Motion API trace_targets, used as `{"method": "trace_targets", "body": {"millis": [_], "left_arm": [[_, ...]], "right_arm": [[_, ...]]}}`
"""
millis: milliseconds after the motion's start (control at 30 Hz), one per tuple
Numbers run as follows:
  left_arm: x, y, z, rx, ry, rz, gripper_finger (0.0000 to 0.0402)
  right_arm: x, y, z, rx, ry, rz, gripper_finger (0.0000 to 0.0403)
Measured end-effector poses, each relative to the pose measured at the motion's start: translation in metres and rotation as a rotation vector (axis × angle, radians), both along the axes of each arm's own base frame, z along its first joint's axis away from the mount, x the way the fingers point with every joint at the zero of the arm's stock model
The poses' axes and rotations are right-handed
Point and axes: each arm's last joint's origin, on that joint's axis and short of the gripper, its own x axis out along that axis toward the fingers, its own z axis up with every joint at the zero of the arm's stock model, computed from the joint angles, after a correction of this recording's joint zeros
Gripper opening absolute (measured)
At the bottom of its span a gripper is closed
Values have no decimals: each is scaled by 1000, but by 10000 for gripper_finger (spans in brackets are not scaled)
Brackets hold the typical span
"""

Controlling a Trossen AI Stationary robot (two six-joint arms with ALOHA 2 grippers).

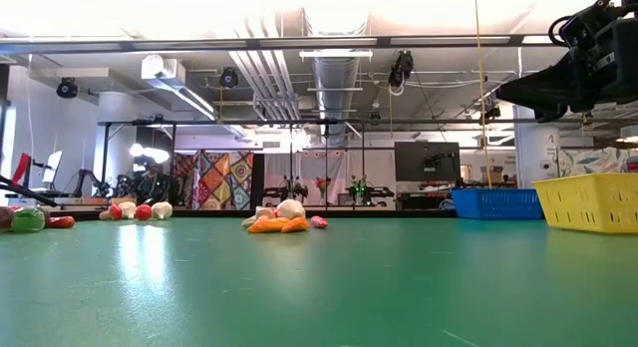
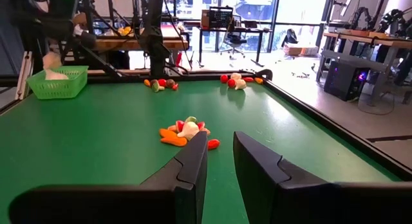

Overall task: Sort produce into baskets
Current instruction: Put the white garlic into the green bin

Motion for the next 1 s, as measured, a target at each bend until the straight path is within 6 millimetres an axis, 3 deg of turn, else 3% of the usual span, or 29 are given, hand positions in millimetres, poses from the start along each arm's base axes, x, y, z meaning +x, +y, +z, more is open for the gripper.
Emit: {"method": "trace_targets", "body": {"millis": [200, 300, 567, 767, 1000], "left_arm": [[-1, 0, 7, 0, 48, -4, 153], [-2, 6, 11, 87, 24, 11, 153], [-3, 20, -10, 198, 81, 95, 156], [-4, 22, -12, 207, 98, 95, 213], [-2, 17, 3, 159, 107, 63, 287]], "right_arm": [[0, 0, 0, 0, 0, 0, 68], [0, 0, 0, 0, 0, 0, 68], [0, 0, 0, 0, 0, 0, 68], [0, 0, 0, 0, 0, 0, 68], [0, 0, 0, 0, 0, 0, 68]]}}
